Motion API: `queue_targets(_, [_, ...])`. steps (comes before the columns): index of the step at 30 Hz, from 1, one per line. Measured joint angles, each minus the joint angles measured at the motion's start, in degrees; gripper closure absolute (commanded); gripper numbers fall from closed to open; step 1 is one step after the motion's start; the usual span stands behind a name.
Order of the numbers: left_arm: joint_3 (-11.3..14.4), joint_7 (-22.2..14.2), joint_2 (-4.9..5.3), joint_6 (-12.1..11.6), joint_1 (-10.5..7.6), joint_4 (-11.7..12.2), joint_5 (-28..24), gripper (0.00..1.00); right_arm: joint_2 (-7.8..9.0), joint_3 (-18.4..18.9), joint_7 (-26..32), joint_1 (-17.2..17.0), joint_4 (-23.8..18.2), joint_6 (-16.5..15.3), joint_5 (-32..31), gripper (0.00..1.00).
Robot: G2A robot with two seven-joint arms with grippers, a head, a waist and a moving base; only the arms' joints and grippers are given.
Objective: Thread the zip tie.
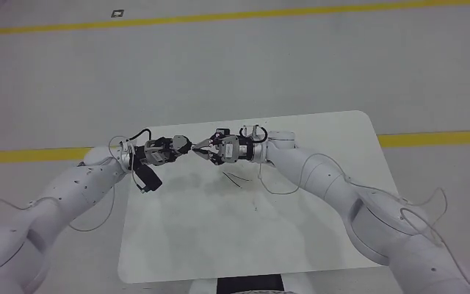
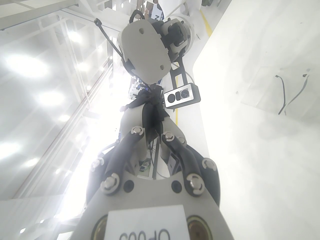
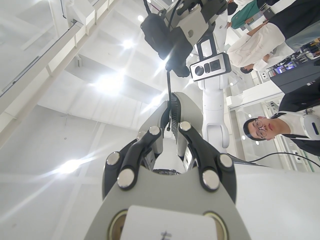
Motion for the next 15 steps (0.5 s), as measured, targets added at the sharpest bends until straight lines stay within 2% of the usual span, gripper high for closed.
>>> queue_targets(15, [0.0,0.0,0.0,0.0,0.0,0.0,0.0,1.0,-0.35,0.7,0.2,-0.5,0.7,0.0,0.0,1.0])
